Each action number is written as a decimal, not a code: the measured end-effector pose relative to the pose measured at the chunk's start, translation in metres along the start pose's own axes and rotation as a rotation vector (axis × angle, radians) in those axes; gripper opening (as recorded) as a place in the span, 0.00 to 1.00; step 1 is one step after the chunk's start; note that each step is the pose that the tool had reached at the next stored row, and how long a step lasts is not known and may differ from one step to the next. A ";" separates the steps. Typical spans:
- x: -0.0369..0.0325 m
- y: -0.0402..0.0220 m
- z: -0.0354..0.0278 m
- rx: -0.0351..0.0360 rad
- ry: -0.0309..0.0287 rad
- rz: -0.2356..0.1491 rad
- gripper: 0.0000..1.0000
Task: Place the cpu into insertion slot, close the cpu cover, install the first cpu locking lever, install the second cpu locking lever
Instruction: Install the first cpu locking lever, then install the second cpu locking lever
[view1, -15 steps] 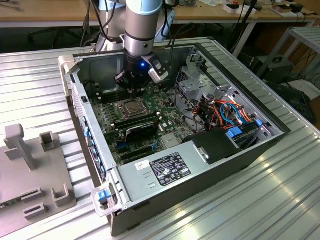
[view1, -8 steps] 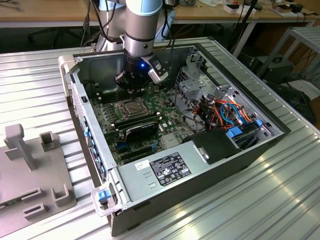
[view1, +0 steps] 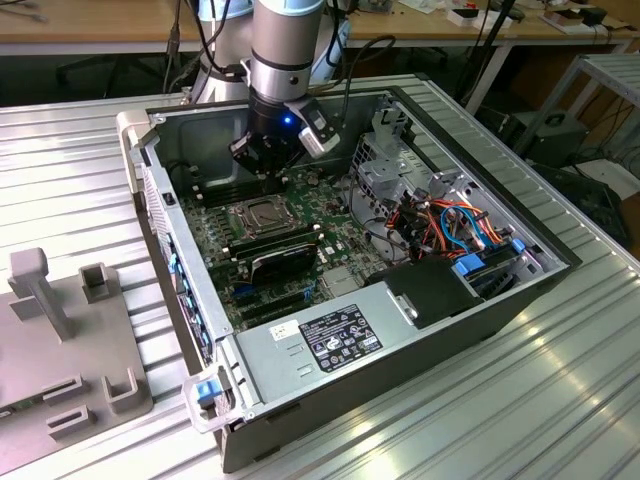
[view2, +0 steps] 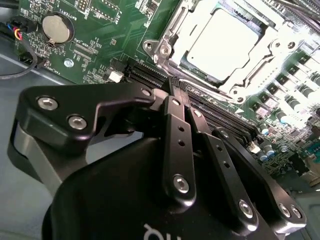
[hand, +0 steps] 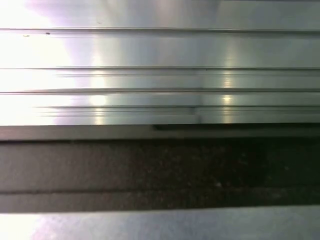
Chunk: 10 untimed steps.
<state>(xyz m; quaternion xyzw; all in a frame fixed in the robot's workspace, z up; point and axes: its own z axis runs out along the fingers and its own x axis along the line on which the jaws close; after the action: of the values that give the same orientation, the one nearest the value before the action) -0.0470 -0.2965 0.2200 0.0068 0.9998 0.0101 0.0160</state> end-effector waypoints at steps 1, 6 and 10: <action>0.0000 -0.0001 0.0000 0.0000 0.0001 0.000 0.11; 0.0000 -0.0008 -0.0001 0.0001 0.0000 0.000 0.11; 0.0000 -0.0008 -0.0001 0.0000 0.0000 0.000 0.11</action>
<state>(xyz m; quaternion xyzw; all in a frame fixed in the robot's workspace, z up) -0.0470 -0.2973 0.2200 0.0068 0.9998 0.0101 0.0160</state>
